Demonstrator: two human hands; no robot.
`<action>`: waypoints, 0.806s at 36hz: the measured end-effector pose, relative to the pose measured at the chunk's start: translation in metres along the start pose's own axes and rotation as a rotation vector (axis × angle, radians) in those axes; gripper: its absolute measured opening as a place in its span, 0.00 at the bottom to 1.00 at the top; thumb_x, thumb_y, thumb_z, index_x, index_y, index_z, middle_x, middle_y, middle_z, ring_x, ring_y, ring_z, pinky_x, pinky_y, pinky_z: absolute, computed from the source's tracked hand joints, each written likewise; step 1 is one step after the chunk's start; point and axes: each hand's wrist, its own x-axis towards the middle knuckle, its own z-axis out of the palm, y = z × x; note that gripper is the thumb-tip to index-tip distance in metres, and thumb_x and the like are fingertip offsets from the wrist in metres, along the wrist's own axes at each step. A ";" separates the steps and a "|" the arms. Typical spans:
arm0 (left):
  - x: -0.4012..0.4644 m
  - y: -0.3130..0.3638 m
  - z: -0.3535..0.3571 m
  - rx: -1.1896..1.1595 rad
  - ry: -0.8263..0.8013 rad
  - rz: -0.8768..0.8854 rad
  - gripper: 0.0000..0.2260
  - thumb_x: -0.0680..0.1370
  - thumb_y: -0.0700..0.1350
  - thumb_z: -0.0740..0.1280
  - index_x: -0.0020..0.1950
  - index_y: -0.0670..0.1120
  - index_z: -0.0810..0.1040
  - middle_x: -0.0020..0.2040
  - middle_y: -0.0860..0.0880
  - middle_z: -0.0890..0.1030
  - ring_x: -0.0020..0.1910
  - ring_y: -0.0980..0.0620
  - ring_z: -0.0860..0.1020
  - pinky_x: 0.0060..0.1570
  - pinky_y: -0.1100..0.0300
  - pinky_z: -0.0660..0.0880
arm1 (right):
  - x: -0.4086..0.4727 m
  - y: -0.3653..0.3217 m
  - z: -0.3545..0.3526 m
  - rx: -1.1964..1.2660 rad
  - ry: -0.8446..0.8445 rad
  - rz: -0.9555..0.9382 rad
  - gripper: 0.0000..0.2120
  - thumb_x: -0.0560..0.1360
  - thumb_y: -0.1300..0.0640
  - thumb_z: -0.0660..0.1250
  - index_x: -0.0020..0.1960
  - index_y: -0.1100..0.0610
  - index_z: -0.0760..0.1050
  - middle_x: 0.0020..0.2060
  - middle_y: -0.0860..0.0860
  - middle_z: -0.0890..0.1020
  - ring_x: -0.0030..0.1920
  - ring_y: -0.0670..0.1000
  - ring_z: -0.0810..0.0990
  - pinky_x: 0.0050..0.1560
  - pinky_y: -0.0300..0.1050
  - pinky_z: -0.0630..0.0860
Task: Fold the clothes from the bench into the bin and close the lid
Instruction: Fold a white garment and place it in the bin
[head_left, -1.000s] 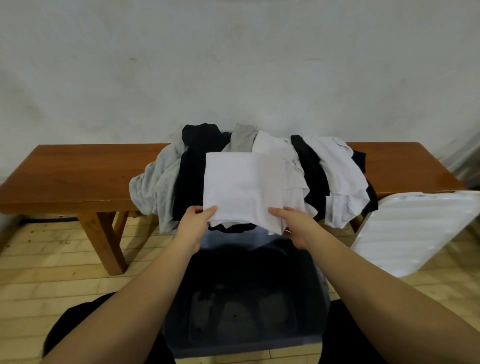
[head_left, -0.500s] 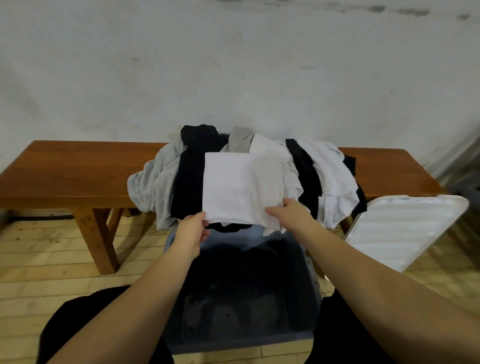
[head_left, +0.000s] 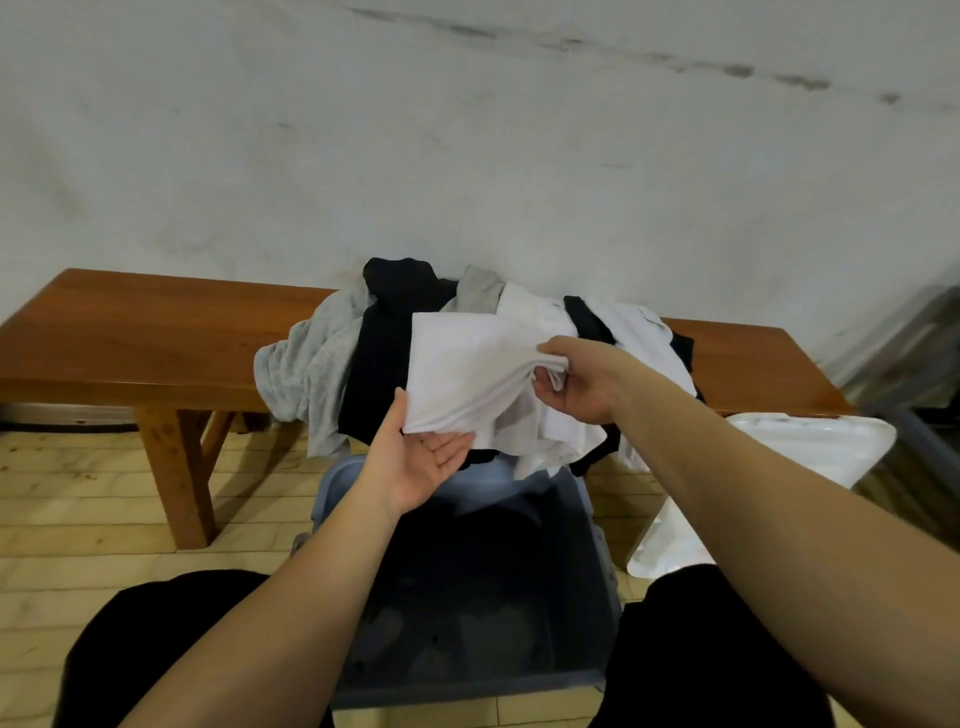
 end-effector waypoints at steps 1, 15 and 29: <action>-0.001 0.003 0.003 -0.036 -0.005 0.039 0.32 0.76 0.67 0.64 0.67 0.42 0.76 0.60 0.39 0.82 0.58 0.41 0.82 0.55 0.48 0.77 | -0.001 -0.004 -0.001 0.016 -0.006 0.009 0.03 0.79 0.62 0.66 0.47 0.61 0.75 0.35 0.55 0.78 0.29 0.48 0.75 0.29 0.41 0.80; -0.005 0.017 0.005 0.526 0.281 0.176 0.23 0.76 0.51 0.73 0.65 0.49 0.68 0.53 0.46 0.81 0.35 0.51 0.77 0.33 0.59 0.74 | 0.012 0.025 -0.026 -0.047 -0.021 0.146 0.04 0.78 0.61 0.67 0.53 0.57 0.76 0.41 0.53 0.79 0.36 0.48 0.76 0.30 0.38 0.78; -0.014 0.043 0.005 0.805 0.385 0.334 0.03 0.77 0.40 0.68 0.47 0.41 0.79 0.44 0.46 0.81 0.43 0.48 0.77 0.38 0.57 0.71 | 0.057 0.106 -0.046 -0.315 0.064 -0.179 0.16 0.75 0.57 0.72 0.62 0.59 0.77 0.53 0.53 0.84 0.53 0.56 0.82 0.59 0.53 0.78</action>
